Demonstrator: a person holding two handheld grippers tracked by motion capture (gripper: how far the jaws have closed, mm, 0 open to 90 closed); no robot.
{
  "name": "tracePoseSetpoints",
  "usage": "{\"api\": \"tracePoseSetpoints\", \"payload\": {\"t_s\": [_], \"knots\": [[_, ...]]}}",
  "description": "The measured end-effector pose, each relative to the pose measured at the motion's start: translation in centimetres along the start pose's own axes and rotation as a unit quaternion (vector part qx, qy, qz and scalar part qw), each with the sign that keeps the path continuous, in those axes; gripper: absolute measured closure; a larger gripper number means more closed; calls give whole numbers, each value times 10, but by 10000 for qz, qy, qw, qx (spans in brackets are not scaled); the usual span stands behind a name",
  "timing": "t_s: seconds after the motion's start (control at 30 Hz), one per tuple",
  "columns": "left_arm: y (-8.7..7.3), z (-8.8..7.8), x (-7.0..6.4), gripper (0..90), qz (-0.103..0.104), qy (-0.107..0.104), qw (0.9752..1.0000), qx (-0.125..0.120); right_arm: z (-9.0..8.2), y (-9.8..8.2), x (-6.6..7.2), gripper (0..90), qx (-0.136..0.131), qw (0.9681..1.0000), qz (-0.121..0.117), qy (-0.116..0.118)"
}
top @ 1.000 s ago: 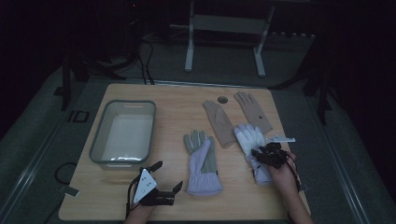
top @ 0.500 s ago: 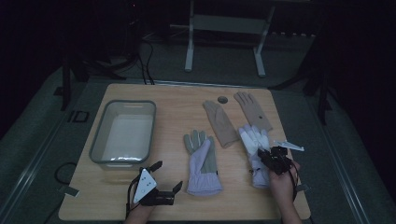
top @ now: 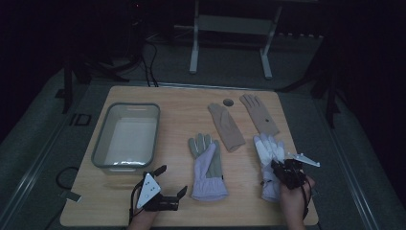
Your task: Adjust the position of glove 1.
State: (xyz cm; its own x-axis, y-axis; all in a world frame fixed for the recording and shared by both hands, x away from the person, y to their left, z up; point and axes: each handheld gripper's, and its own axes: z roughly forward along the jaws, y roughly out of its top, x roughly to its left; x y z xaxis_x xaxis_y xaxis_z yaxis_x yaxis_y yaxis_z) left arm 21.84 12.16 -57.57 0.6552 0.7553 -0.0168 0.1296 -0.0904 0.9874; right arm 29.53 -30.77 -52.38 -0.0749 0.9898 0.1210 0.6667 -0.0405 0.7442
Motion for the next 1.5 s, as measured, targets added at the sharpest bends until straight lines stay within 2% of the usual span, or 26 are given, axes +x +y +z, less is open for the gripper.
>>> {"api": "tracePoseSetpoints", "payload": {"t_s": [0.1,0.27,0.37,0.5,0.63,0.73,0.77,0.83,0.97,1.0,1.07,1.2,1.23,1.3,1.37,1.4,1.47,1.5], "knots": [[0,0,0,8,26,-28,10000,4,9,-6,-3,743,128,9999,-22,10],[-1,0,1,8,32,-73,10000,12,10,-7,-4,681,109,9999,-71,34],[0,0,1,8,6,-138,9999,-1,8,-4,-3,588,129,9997,-142,115],[-1,0,6,8,-151,-291,9995,17,3,2,-6,443,392,9981,-445,185],[1,-1,7,8,-317,-358,9989,21,-6,6,-14,357,219,9982,-458,311],[3,-1,7,8,-334,-388,9987,73,-10,10,-16,300,186,9979,-460,427],[4,-1,8,8,-335,-436,9984,107,-11,12,-14,302,169,9975,-515,454],[7,-3,7,8,-203,-462,9986,160,-11,15,-12,310,139,9962,-644,572],[8,-7,7,8,-92,-462,9987,208,-10,18,-10,334,176,9940,-901,590],[8,-8,7,8,10,-452,9987,255,-9,17,-10,336,161,9944,-868,587],[7,-9,7,8,39,-452,9987,249,-6,16,-12,335,187,9941,-846,648],[4,-10,9,8,-34,-412,9990,184,3,9,-15,381,333,9950,-746,571],[4,-11,9,8,-66,-398,9990,168,13,1,-19,413,550,9951,-657,502],[3,-12,10,8,-73,-363,9992,149,19,-7,-22,445,448,9958,-581,543],[5,-14,10,8,-30,-323,9994,83,18,-10,-18,560,381,9956,-709,485],[5,-14,10,8,-49,-309,9995,66,17,-10,-15,617,401,9955,-734,440],[5,-15,11,8,-66,-297,9995,51,17,-10,-9,657,353,9965,-705,297],[5,-14,12,8,-105,-277,9996,40,15,-10,-5,710,318,9971,-659,206]]}}
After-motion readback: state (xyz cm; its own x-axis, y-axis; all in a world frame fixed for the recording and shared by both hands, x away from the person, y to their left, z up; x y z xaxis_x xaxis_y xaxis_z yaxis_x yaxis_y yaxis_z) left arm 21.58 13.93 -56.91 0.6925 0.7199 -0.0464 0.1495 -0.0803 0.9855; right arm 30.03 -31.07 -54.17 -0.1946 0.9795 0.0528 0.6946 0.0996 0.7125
